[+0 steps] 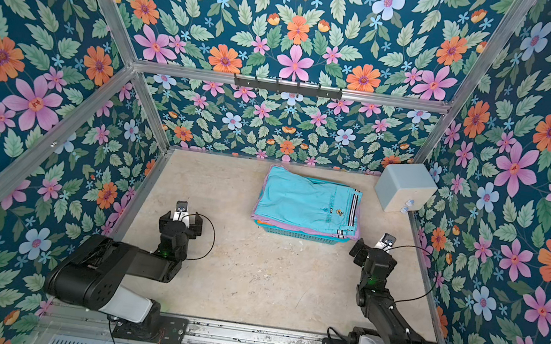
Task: Put the folded long pants in the basket
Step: Reset both arms
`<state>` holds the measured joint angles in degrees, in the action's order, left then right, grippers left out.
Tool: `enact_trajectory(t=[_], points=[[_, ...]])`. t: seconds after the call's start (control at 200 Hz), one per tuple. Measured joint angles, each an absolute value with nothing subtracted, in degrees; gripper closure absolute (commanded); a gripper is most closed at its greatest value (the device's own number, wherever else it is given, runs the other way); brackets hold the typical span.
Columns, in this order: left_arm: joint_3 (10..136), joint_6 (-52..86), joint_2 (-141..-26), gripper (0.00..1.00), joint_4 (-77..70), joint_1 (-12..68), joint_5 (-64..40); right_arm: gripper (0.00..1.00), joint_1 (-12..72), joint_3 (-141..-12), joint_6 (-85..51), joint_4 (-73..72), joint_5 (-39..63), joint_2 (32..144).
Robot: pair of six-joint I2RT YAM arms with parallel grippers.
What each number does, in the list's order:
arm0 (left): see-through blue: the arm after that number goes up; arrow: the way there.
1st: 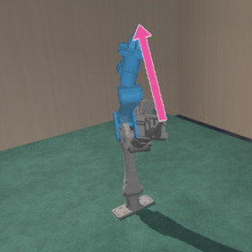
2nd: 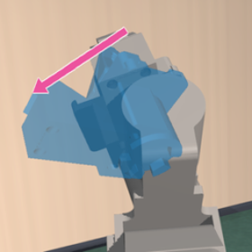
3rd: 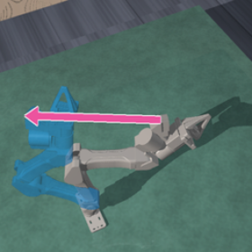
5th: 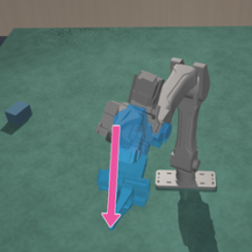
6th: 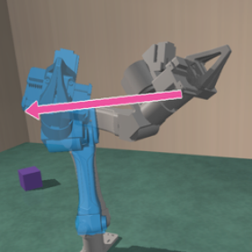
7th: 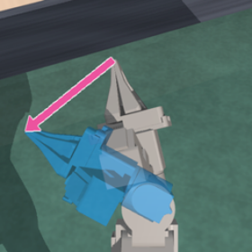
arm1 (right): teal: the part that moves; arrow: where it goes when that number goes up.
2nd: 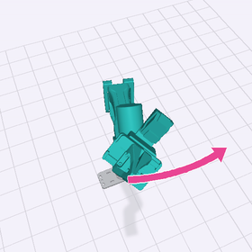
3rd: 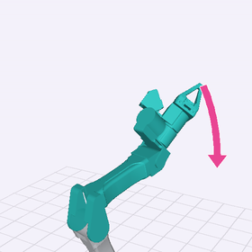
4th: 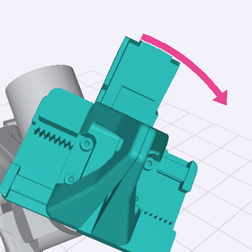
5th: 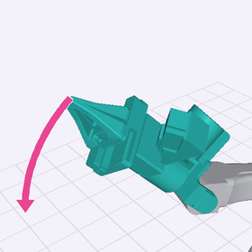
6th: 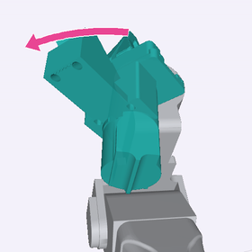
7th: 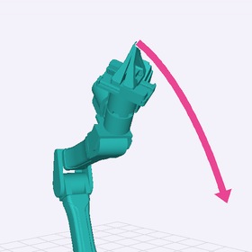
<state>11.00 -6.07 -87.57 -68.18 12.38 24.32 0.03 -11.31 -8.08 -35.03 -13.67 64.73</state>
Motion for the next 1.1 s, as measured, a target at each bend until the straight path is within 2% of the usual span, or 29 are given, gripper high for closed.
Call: enact_trajectory(t=[0.075, 0.14, 0.21, 0.245, 0.275, 0.44, 1.105], points=[[9.37, -5.34, -88.36, 0.05, -72.79, 9.26, 21.52, 0.01, -0.19, -11.88, -7.99, -39.05, -14.57, 67.77], [9.63, -4.62, -91.66, 0.05, -77.12, 7.09, 18.9, 0.01, -1.02, -9.52, -7.64, -51.46, -14.17, 74.46], [12.78, -3.97, -91.79, 0.06, -73.21, 5.19, 14.24, 0.01, -2.15, -6.72, -7.44, -61.14, -13.89, 84.16], [14.92, -3.05, -91.7, 0.05, -72.47, 3.33, 11.53, 0.01, -2.33, -6.11, -7.49, -60.64, -13.78, 85.45], [16.05, -2.55, -91.79, 0.0, -72.58, 1.76, 9.91, 0.01, -2.35, -6.68, -7.51, -58.46, -13.72, 84.12], [16.75, -0.36, -91.59, 0.01, -69.04, -0.1, 4.01, 0.01, -1.56, -14.33, -6.39, -59.88, -12.01, 82.28], [16.75, 0.08, -91.57, 0.01, -68.12, -0.27, 1.67, 0.01, -1.1, -15.94, -4.54, -54.98, -9.96, 82.85]])
